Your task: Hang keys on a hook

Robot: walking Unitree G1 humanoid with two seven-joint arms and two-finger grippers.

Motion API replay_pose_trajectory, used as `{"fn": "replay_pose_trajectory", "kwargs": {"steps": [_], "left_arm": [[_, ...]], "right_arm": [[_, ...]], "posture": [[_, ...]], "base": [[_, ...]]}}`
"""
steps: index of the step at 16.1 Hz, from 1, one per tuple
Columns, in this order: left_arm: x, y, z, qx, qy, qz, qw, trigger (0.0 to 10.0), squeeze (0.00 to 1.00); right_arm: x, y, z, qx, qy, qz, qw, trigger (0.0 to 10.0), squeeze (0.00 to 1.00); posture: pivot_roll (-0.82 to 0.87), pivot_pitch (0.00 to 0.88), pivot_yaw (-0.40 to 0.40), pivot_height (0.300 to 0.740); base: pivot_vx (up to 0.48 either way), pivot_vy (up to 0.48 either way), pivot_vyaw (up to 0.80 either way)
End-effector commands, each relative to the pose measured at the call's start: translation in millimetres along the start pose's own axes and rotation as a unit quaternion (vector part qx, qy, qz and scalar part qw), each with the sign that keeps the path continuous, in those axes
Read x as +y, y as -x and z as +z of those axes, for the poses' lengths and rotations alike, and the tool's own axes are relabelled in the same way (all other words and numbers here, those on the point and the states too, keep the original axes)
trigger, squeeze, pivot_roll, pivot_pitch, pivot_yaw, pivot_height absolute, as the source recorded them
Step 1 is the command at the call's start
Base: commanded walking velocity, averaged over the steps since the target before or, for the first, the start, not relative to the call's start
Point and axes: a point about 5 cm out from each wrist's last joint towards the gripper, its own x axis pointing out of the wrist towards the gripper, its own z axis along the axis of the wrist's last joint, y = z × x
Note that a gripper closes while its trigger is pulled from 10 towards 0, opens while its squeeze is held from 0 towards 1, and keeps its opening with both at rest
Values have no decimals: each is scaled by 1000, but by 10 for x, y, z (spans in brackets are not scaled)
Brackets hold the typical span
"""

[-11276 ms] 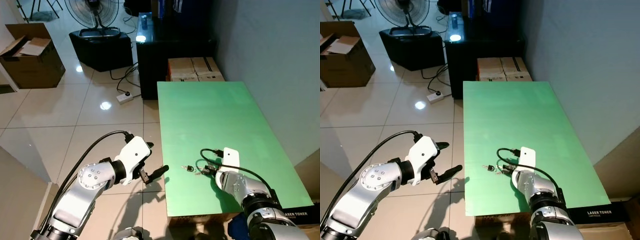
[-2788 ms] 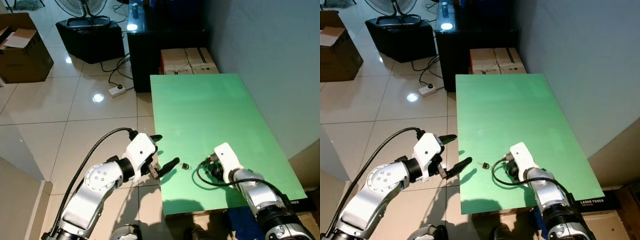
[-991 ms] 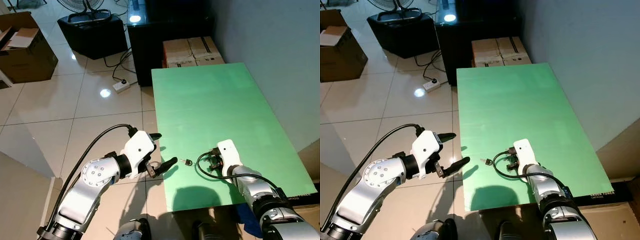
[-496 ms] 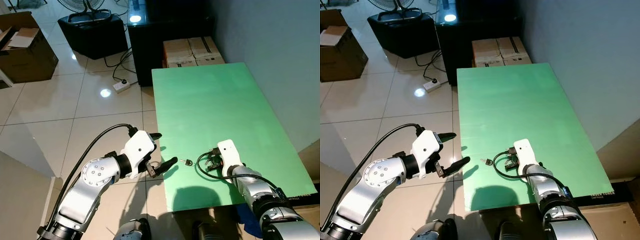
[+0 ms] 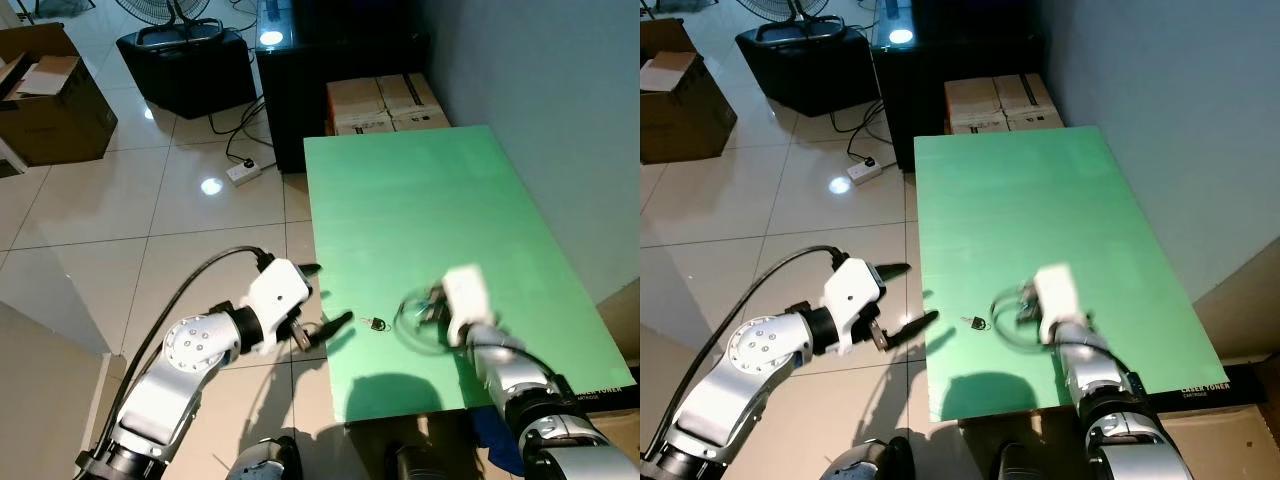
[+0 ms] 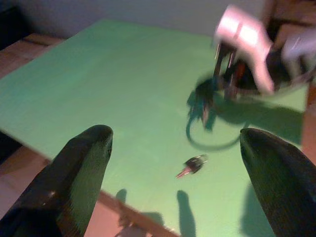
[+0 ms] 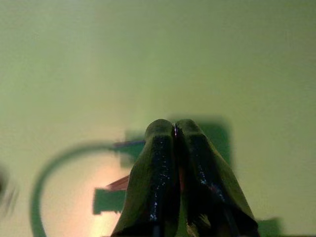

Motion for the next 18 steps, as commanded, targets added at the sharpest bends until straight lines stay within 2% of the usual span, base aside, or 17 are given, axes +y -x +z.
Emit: {"fn": "replay_pose_trajectory", "kwargs": {"steps": [1, 2, 4, 6, 9, 10, 12, 13, 14, 16, 18], "left_arm": [[106, 11, -15, 8, -14, 33, 999, 10000, 0], [119, 11, -16, 8, -16, 38, 999, 10000, 0], [184, -18, 7, -4, -16, 65, 998, 10000, 0], [213, -23, 21, -14, -17, 89, 996, 10000, 0], [240, -27, 45, -40, -5, 113, 993, 10000, 0], [234, -25, 49, -48, 0, 115, 992, 10000, 0], [228, 1, 56, -64, 7, 133, 989, 10000, 0], [236, 3, 67, -70, 8, 141, 988, 10000, 0], [274, -6, 90, -80, 13, 161, 984, 10000, 0], [266, -11, 86, -80, 14, 159, 984, 10000, 0], [253, -15, 75, -77, 12, 152, 985, 10000, 0]], "right_arm": [[-38, 36, 199, -63, -11, -31, 997, 0, 0], [-31, 47, 224, -70, -9, -31, 997, 0, 0], [25, 158, 419, -135, 18, -43, 990, 0, 0], [85, 284, 508, -180, 42, -63, 981, 0, 0], [181, 499, 588, -246, 103, -92, 959, 0, 0], [198, 561, 618, -265, 128, -95, 951, 0, 0], [229, 717, 731, -321, 178, -106, 924, 0, 0], [241, 751, 759, -333, 192, -106, 917, 0, 0], [264, 807, 818, -359, 219, -108, 901, 0, 0], [282, 809, 822, -363, 228, -109, 897, 0, 0], [307, 754, 718, -324, 209, -94, 918, 0, 0]], "posture": [[-40, 98, 65, 740], [-42, 97, 65, 740], [-61, 90, 71, 740], [-76, 84, 75, 740], [-101, 75, 82, 740], [-105, 75, 84, 740], [-117, 65, 85, 740], [-116, 65, 84, 740], [-109, 65, 79, 740], [-108, 66, 81, 740], [-107, 69, 85, 740]], "base": [[0, 0, 0], [0, 0, 0], [0, 0, 0], [0, 0, 0], [0, 0, 0], [0, 0, 0], [0, 0, 0], [0, 0, 0], [0, 0, 0], [0, 0, 0], [0, 0, 0]]}}
